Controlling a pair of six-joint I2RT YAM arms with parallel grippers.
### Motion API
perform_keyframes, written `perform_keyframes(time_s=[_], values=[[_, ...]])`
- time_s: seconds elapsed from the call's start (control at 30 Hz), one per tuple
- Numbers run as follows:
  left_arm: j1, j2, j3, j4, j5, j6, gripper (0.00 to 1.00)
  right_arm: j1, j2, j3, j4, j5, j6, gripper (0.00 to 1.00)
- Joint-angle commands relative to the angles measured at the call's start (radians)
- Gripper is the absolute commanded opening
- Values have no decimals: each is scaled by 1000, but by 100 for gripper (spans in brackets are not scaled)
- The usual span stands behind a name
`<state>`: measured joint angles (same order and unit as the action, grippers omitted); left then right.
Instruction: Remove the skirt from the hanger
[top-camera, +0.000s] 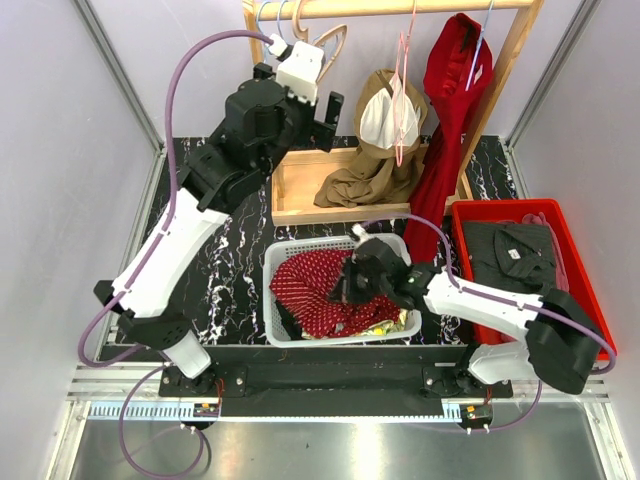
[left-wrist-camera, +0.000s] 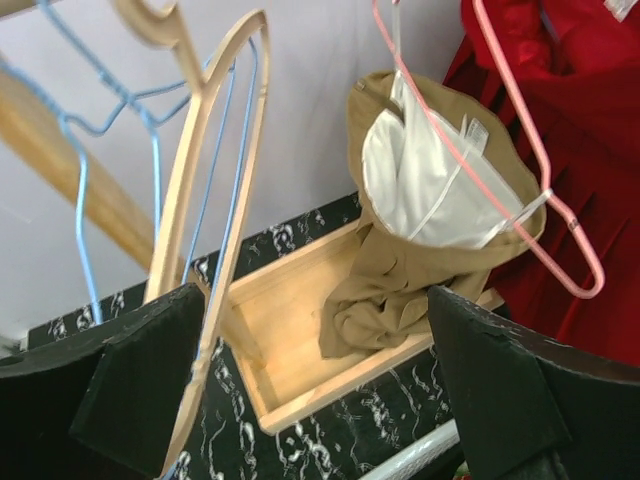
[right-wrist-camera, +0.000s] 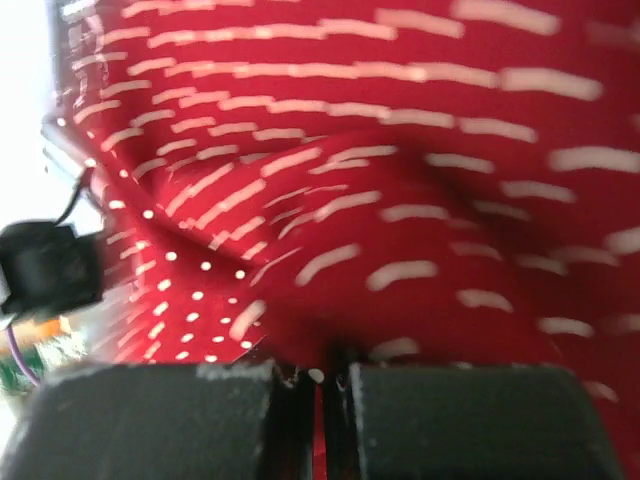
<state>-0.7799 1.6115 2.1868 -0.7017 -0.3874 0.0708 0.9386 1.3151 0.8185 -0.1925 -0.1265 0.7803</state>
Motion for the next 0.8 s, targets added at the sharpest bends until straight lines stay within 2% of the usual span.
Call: perform_keyframes(time_s=[0.0,0.1,0.27,0.3,0.33,0.37,0.43,0.47,0.57,0.77], values=[[-18,65,125,79,45,-2,99,-113,21,-192,146,-140,195,0],[-25,113,159,119,53,-19,99,-190,105,-223,169,-244,186,0],[-24,195,205,172,59,-118,99,-193,280,-182,168,-372,122,0],[-24,206,229,180,65,-138,99,-193,298,-182,176,-383,97,3],[-24,218,246,185,94,-164,99,-192,300,-183,173,-381,87,13],[-28,246,266,188,104,-172,99,-192,294,-185,171,-377,68,19],[-50,267,294,215,108,-172,99,-192,251,-200,217,-372,53,36],[-61,286,300,223,110,-172,99,-192,210,-205,225,-364,39,50],[-74,323,326,243,110,-178,99,-193,138,-216,228,-317,7,60],[-97,367,344,251,96,-201,99,-192,75,-243,225,-292,-23,62]])
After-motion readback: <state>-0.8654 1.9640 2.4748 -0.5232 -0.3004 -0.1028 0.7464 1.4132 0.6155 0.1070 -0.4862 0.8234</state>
